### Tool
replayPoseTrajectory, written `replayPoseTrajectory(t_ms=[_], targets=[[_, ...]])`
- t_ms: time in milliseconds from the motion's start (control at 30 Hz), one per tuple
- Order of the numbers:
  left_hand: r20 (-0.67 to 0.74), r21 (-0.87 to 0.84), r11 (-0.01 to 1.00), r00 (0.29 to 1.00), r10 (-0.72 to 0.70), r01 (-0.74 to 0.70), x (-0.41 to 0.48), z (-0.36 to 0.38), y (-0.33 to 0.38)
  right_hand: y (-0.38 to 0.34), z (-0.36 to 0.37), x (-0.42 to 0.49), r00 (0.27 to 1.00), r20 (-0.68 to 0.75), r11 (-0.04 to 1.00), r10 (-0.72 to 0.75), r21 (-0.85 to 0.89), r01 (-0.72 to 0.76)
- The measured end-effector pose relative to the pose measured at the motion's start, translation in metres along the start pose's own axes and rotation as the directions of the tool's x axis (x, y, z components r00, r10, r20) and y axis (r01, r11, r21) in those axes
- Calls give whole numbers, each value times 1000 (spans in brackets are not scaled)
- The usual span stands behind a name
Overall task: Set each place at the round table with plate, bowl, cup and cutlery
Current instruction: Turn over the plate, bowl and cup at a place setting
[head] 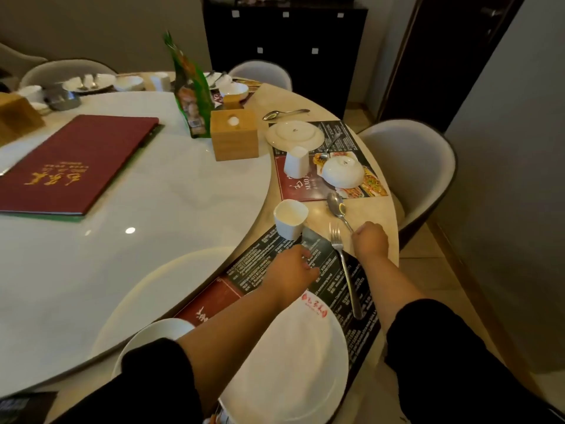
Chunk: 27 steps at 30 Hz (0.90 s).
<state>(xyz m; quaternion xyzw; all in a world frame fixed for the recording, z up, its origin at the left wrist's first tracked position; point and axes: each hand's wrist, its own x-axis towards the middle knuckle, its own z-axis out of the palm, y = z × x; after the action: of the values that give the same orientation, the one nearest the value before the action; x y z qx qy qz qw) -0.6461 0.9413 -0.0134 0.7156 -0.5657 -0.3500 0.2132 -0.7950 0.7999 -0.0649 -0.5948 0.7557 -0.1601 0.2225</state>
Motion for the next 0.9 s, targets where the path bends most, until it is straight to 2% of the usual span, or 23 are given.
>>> replayPoseTrajectory(t_ms=[167, 367, 433, 533, 633, 700, 733, 800, 900], targets=[[62, 130, 992, 998, -16, 7, 42, 29, 29, 8, -4, 9, 996, 59, 998, 60, 15, -61], [16, 205, 973, 994, -111, 105, 69, 57, 45, 14, -16, -5, 995, 60, 994, 77, 68, -81], [-20, 221, 968, 993, -116, 117, 73, 63, 48, 20, -18, -12, 995, 56, 989, 78, 120, -84], [-48, 209, 965, 987, -151, 158, 78, 65, 50, 34, -18, -23, 992, 105, 953, 63, 288, -91], [-26, 26, 970, 970, -240, 241, 80, 58, 50, 45, -26, -39, 982, 151, 855, 116, 488, -176], [1, -197, 947, 966, -260, 255, 75, 50, 51, 49, -33, -50, 974, 172, 785, 148, 579, -221], [13, -367, 895, 964, -267, 253, 69, 45, 52, 50, -37, -57, 970, 187, 737, 155, 632, -240], [44, -659, 715, 962, -270, 231, 45, 31, 54, 49, -46, -73, 963, 215, 645, 164, 715, -269], [90, -808, 554, 971, -222, 202, -2, 11, 46, 46, -55, -102, 962, 245, 623, 121, 736, -266]])
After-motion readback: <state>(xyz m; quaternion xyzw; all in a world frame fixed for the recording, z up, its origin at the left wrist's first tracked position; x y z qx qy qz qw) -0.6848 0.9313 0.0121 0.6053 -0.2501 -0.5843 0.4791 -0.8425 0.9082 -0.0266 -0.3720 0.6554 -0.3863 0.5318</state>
